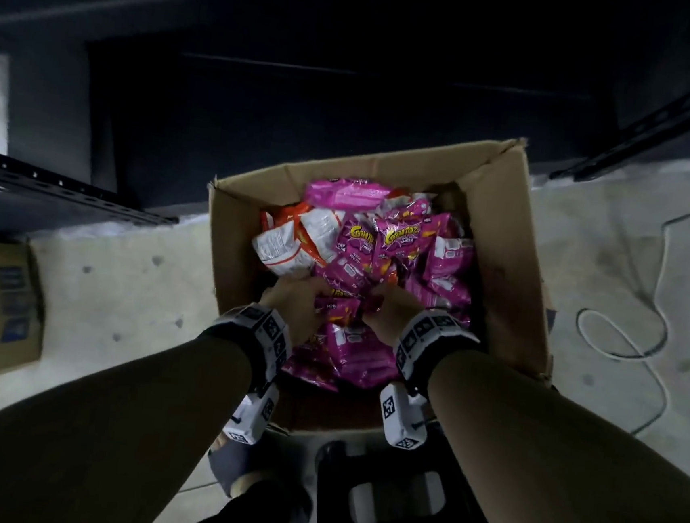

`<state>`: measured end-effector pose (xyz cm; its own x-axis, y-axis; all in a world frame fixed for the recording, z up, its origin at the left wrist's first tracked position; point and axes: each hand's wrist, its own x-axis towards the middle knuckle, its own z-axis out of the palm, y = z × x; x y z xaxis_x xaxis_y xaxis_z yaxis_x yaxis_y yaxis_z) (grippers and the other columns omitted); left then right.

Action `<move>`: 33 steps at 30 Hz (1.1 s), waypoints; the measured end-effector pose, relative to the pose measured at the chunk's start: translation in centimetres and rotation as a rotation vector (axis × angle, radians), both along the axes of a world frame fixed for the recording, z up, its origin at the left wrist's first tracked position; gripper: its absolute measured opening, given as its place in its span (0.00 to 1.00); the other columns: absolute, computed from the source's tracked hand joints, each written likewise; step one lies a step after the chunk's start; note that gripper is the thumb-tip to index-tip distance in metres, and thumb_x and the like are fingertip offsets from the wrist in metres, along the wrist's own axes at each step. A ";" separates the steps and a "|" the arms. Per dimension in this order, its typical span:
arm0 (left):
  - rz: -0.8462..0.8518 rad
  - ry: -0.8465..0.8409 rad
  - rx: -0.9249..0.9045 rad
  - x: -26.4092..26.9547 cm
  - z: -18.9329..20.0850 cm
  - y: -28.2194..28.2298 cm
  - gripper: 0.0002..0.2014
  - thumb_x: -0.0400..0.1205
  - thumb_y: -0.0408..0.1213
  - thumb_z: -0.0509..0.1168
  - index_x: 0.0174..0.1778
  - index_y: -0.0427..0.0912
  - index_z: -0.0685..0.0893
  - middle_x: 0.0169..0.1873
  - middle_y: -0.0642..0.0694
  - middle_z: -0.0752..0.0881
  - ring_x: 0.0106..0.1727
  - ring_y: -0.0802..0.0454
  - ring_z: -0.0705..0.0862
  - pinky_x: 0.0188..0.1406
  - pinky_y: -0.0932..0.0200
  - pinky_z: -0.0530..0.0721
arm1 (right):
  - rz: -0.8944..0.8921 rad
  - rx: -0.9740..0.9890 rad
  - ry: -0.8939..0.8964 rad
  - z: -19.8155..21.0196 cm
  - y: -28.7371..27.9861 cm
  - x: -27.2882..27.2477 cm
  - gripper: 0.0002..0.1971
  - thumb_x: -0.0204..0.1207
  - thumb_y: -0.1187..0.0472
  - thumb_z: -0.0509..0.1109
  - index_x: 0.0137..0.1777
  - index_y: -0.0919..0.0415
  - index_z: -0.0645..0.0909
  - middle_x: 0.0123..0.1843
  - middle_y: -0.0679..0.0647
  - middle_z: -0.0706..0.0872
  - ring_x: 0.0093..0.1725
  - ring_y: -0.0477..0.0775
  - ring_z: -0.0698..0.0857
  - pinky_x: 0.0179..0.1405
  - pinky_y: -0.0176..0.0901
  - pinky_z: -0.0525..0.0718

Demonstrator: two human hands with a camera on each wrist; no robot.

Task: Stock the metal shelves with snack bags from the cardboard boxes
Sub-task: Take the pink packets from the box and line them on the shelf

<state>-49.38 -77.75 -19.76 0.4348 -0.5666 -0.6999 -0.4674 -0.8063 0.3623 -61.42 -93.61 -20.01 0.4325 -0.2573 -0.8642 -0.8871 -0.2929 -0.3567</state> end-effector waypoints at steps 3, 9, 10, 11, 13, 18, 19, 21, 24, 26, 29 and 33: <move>-0.077 0.008 0.091 -0.3 -0.5 -0.2 0.21 0.82 0.48 0.70 0.71 0.60 0.81 0.76 0.50 0.74 0.74 0.42 0.77 0.75 0.46 0.77 | -0.013 0.002 0.032 -1.1 0.6 0.4 0.20 0.87 0.63 0.69 0.77 0.57 0.75 0.53 0.52 0.83 0.41 0.45 0.82 0.44 0.38 0.86; -0.041 0.058 -0.054 0.0 3.9 -0.4 0.22 0.78 0.56 0.71 0.65 0.51 0.88 0.61 0.54 0.81 0.63 0.53 0.81 0.67 0.61 0.75 | -0.165 0.001 -0.051 2.9 -0.5 0.1 0.10 0.87 0.57 0.69 0.66 0.53 0.84 0.52 0.50 0.88 0.45 0.48 0.89 0.35 0.35 0.85; -0.037 0.042 -0.080 0.2 5.2 -0.6 0.18 0.80 0.50 0.73 0.64 0.47 0.89 0.58 0.52 0.82 0.61 0.52 0.82 0.62 0.62 0.75 | -0.171 -0.014 -0.071 4.3 -1.0 0.1 0.08 0.87 0.57 0.70 0.63 0.54 0.84 0.52 0.50 0.88 0.45 0.49 0.90 0.36 0.36 0.86; -0.037 0.023 -0.105 0.5 6.8 -0.9 0.17 0.81 0.44 0.75 0.65 0.45 0.89 0.58 0.51 0.83 0.60 0.51 0.83 0.60 0.62 0.75 | -0.174 -0.029 -0.084 5.9 -1.6 0.1 0.06 0.86 0.56 0.70 0.60 0.54 0.84 0.50 0.50 0.88 0.45 0.50 0.90 0.35 0.37 0.86; -0.014 0.000 -0.139 1.0 10.7 -1.4 0.19 0.81 0.40 0.75 0.68 0.44 0.87 0.59 0.49 0.83 0.60 0.50 0.83 0.59 0.62 0.75 | -0.172 -0.068 -0.118 9.5 -2.9 0.1 0.04 0.86 0.55 0.71 0.56 0.53 0.84 0.50 0.50 0.89 0.45 0.49 0.89 0.35 0.37 0.84; 0.048 -0.026 -0.221 2.5 21.8 -2.8 0.15 0.79 0.40 0.77 0.62 0.46 0.88 0.49 0.55 0.83 0.53 0.52 0.85 0.49 0.62 0.75 | -0.096 -0.228 -0.287 21.2 -6.1 0.5 0.02 0.82 0.55 0.74 0.48 0.48 0.83 0.56 0.50 0.87 0.56 0.53 0.87 0.52 0.43 0.83; 0.057 -0.018 -0.235 2.7 24.3 -3.1 0.12 0.79 0.40 0.76 0.58 0.47 0.87 0.48 0.56 0.84 0.52 0.53 0.86 0.48 0.63 0.76 | -0.117 -0.237 -0.352 23.6 -6.6 0.6 0.04 0.79 0.55 0.75 0.45 0.46 0.82 0.58 0.48 0.85 0.58 0.53 0.87 0.56 0.44 0.84; 0.071 -0.032 -0.242 3.2 28.9 -3.4 0.09 0.80 0.42 0.76 0.53 0.51 0.84 0.43 0.60 0.85 0.48 0.56 0.86 0.41 0.70 0.74 | -0.113 -0.283 -0.411 28.3 -7.4 0.8 0.09 0.79 0.56 0.75 0.41 0.44 0.80 0.57 0.49 0.84 0.54 0.52 0.86 0.51 0.36 0.80; 0.126 -0.072 -0.253 3.7 35.6 -3.6 0.13 0.78 0.45 0.77 0.55 0.51 0.83 0.41 0.59 0.85 0.45 0.56 0.86 0.39 0.68 0.73 | -0.032 -0.334 -0.394 35.4 -8.0 1.2 0.14 0.84 0.60 0.69 0.38 0.47 0.73 0.38 0.47 0.82 0.40 0.53 0.83 0.31 0.31 0.69; 0.137 -0.091 -0.255 4.3 39.7 -3.4 0.13 0.79 0.46 0.76 0.55 0.53 0.80 0.40 0.60 0.84 0.41 0.60 0.83 0.40 0.64 0.73 | 0.004 -0.374 -0.452 39.9 -8.2 1.7 0.09 0.86 0.58 0.68 0.42 0.49 0.77 0.36 0.44 0.84 0.38 0.50 0.84 0.33 0.33 0.75; 0.140 -0.082 -0.306 5.1 45.6 -2.7 0.13 0.81 0.46 0.74 0.57 0.53 0.79 0.37 0.60 0.84 0.37 0.66 0.81 0.35 0.66 0.75 | 0.014 -0.411 -0.550 45.6 -7.7 2.4 0.05 0.86 0.52 0.69 0.50 0.50 0.84 0.39 0.46 0.90 0.41 0.50 0.89 0.45 0.48 0.88; 0.198 -0.128 -0.358 6.5 52.4 -0.8 0.17 0.82 0.49 0.74 0.63 0.48 0.82 0.45 0.55 0.87 0.42 0.59 0.85 0.40 0.64 0.82 | 0.064 -0.447 -0.666 51.7 -6.7 4.2 0.05 0.86 0.51 0.69 0.49 0.46 0.83 0.36 0.46 0.89 0.36 0.48 0.89 0.42 0.55 0.90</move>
<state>-42.88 -78.56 32.64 0.6300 -0.6612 -0.4073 -0.3758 -0.7186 0.5852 -57.27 -100.28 31.69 0.8467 -0.4747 -0.2404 -0.5054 -0.5763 -0.6422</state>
